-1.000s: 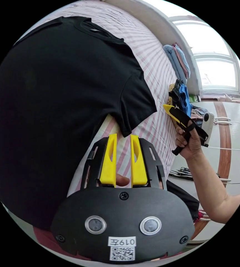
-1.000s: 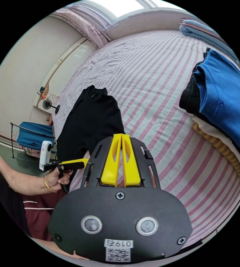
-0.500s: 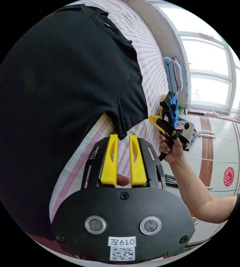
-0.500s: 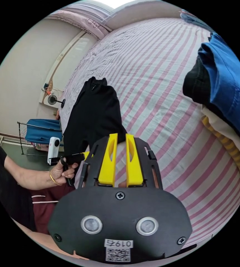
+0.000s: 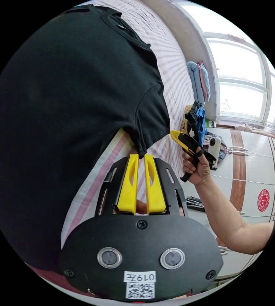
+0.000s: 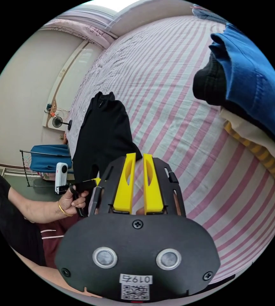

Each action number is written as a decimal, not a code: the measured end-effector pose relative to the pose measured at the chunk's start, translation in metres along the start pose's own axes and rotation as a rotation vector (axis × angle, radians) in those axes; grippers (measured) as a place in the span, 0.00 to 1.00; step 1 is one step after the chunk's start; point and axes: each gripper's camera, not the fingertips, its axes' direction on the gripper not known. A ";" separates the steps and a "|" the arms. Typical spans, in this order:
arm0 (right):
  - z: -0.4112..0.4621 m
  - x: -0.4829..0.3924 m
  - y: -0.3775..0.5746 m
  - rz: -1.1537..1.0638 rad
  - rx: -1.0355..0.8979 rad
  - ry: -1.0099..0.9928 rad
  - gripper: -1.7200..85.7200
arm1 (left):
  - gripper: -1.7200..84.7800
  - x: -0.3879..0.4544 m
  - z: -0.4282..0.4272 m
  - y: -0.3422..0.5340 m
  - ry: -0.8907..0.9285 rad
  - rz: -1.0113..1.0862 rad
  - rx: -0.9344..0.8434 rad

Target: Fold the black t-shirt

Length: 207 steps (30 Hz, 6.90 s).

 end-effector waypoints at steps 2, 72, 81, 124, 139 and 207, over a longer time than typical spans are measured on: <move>0.002 -0.004 -0.009 0.002 -0.008 -0.021 0.08 | 0.04 -0.002 0.006 0.006 0.020 -0.023 0.003; -0.183 -0.394 -0.259 -0.792 -0.531 0.271 0.08 | 0.14 -0.073 0.005 -0.070 -0.030 0.183 0.023; -0.192 -0.429 -0.251 -0.861 -0.599 0.289 0.09 | 0.11 -0.090 0.015 -0.099 0.016 0.123 0.030; -0.397 -0.433 -0.016 -0.962 -0.370 0.487 0.09 | 0.04 -0.133 -0.020 -0.210 0.042 -0.029 0.056; -0.360 -0.431 0.086 -1.385 -0.242 0.778 0.11 | 0.04 -0.072 0.042 -0.357 -0.207 0.441 0.078; -0.247 -0.346 -0.321 -1.013 -0.954 0.194 0.02 | 0.03 -0.049 0.073 -0.398 -0.202 0.355 0.115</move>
